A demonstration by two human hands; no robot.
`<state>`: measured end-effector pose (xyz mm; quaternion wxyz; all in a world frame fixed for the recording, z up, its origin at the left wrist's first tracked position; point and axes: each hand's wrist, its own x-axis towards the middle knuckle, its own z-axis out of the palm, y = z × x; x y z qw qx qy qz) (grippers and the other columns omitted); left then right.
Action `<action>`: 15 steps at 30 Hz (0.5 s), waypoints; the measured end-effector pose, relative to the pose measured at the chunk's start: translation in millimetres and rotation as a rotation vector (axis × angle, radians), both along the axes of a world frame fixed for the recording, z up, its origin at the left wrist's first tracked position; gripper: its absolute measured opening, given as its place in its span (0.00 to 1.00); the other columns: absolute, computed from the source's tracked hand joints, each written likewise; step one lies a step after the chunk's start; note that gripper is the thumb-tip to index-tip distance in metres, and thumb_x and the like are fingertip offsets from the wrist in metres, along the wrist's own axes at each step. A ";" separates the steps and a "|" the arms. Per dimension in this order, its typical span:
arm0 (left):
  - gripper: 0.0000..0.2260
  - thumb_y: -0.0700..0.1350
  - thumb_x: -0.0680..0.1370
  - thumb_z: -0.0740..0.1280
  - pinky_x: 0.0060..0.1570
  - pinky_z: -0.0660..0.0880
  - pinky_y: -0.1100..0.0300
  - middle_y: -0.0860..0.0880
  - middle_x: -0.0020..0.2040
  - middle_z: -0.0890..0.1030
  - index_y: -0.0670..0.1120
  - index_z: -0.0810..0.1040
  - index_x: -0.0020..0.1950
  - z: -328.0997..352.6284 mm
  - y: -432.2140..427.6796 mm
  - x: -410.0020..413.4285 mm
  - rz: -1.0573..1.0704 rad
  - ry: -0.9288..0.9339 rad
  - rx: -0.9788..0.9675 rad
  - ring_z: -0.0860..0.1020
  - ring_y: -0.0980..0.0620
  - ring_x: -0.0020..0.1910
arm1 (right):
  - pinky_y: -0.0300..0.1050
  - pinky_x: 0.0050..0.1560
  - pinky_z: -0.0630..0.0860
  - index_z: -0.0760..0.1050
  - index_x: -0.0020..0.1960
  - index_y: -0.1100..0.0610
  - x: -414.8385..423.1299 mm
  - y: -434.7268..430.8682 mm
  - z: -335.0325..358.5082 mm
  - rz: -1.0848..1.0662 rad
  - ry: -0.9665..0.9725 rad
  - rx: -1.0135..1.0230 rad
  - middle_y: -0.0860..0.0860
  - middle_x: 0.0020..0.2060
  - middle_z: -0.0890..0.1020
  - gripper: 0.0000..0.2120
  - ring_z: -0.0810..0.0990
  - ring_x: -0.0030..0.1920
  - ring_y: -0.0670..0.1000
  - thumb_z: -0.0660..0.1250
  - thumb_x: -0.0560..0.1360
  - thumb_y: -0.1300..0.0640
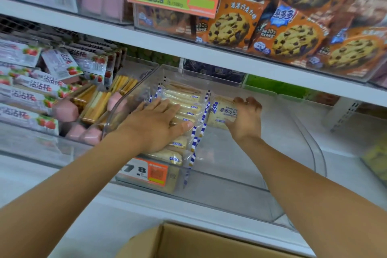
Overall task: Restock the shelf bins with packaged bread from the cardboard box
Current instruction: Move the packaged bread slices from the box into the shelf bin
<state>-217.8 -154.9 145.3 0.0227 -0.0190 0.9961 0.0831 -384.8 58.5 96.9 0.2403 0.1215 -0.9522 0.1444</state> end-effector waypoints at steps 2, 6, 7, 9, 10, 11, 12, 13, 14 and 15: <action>0.45 0.74 0.66 0.34 0.77 0.40 0.47 0.52 0.81 0.42 0.56 0.45 0.81 0.3 0.1 0.5 0.000 0.001 0.007 0.39 0.53 0.79 | 0.57 0.58 0.76 0.67 0.68 0.53 -0.5 -3.0 1.7 -0.041 -0.025 0.079 0.59 0.68 0.64 0.31 0.61 0.69 0.61 0.76 0.69 0.57; 0.41 0.73 0.72 0.39 0.77 0.41 0.47 0.51 0.81 0.44 0.56 0.47 0.81 0.5 -0.3 -1.7 0.009 -0.008 0.033 0.41 0.52 0.80 | 0.61 0.68 0.63 0.64 0.72 0.50 13.9 -3.6 11.0 -0.064 -0.041 0.161 0.59 0.73 0.59 0.35 0.57 0.73 0.62 0.74 0.69 0.58; 0.39 0.73 0.73 0.41 0.77 0.42 0.46 0.51 0.82 0.46 0.56 0.48 0.81 1.4 -0.8 -2.2 0.013 -0.008 0.034 0.42 0.51 0.80 | 0.61 0.69 0.62 0.64 0.72 0.50 22.0 -2.5 14.4 -0.032 -0.050 0.158 0.59 0.73 0.59 0.34 0.56 0.73 0.61 0.73 0.69 0.60; 0.36 0.71 0.77 0.44 0.77 0.44 0.43 0.49 0.81 0.50 0.55 0.52 0.81 6.9 0.0 -3.9 0.016 0.006 -0.001 0.47 0.50 0.80 | 0.57 0.66 0.67 0.67 0.71 0.52 42.3 2.5 22.5 0.082 -0.092 0.114 0.58 0.71 0.64 0.31 0.61 0.71 0.60 0.68 0.70 0.66; 0.33 0.70 0.78 0.47 0.77 0.47 0.42 0.48 0.81 0.55 0.55 0.56 0.80 10.4 2.8 -3.6 0.013 0.020 -0.031 0.52 0.48 0.80 | 0.55 0.63 0.70 0.68 0.70 0.53 55.5 6.5 27.9 0.153 -0.111 0.089 0.57 0.69 0.66 0.29 0.64 0.68 0.60 0.66 0.71 0.67; 0.30 0.68 0.79 0.49 0.76 0.53 0.41 0.47 0.79 0.61 0.55 0.62 0.77 14.2 6.4 -1.4 0.011 0.043 -0.050 0.59 0.47 0.77 | 0.53 0.60 0.73 0.69 0.69 0.54 69.3 11.8 33.9 0.217 -0.125 0.062 0.56 0.67 0.69 0.27 0.68 0.66 0.59 0.66 0.72 0.67; 0.27 0.67 0.80 0.53 0.72 0.61 0.42 0.47 0.75 0.67 0.54 0.68 0.74 18.7 11.4 3.3 0.012 0.080 -0.050 0.66 0.45 0.73 | 0.52 0.57 0.75 0.70 0.68 0.55 84.8 17.8 41.5 0.267 -0.134 0.037 0.56 0.65 0.70 0.24 0.71 0.63 0.58 0.65 0.72 0.66; 0.25 0.65 0.80 0.56 0.68 0.68 0.44 0.47 0.71 0.72 0.52 0.72 0.70 23.6 18.3 10.0 0.020 0.132 -0.026 0.71 0.44 0.69 | 0.51 0.55 0.76 0.71 0.66 0.55 100.6 24.2 49.3 0.306 -0.133 0.033 0.55 0.64 0.72 0.22 0.73 0.60 0.58 0.64 0.73 0.65; 0.22 0.62 0.80 0.59 0.62 0.72 0.46 0.46 0.67 0.76 0.50 0.75 0.67 27.4 27.4 19.3 0.031 0.190 0.010 0.74 0.43 0.64 | 0.51 0.53 0.76 0.72 0.65 0.56 118.5 31.7 56.0 0.332 -0.119 0.054 0.55 0.63 0.73 0.20 0.75 0.58 0.57 0.63 0.74 0.65; 0.19 0.60 0.80 0.62 0.58 0.74 0.48 0.45 0.63 0.78 0.49 0.77 0.63 30.0 38.3 30.1 0.038 0.244 0.049 0.76 0.43 0.61 | 0.51 0.51 0.76 0.74 0.63 0.56 136.8 39.7 62.0 0.351 -0.089 0.080 0.55 0.62 0.75 0.19 0.77 0.56 0.58 0.62 0.74 0.65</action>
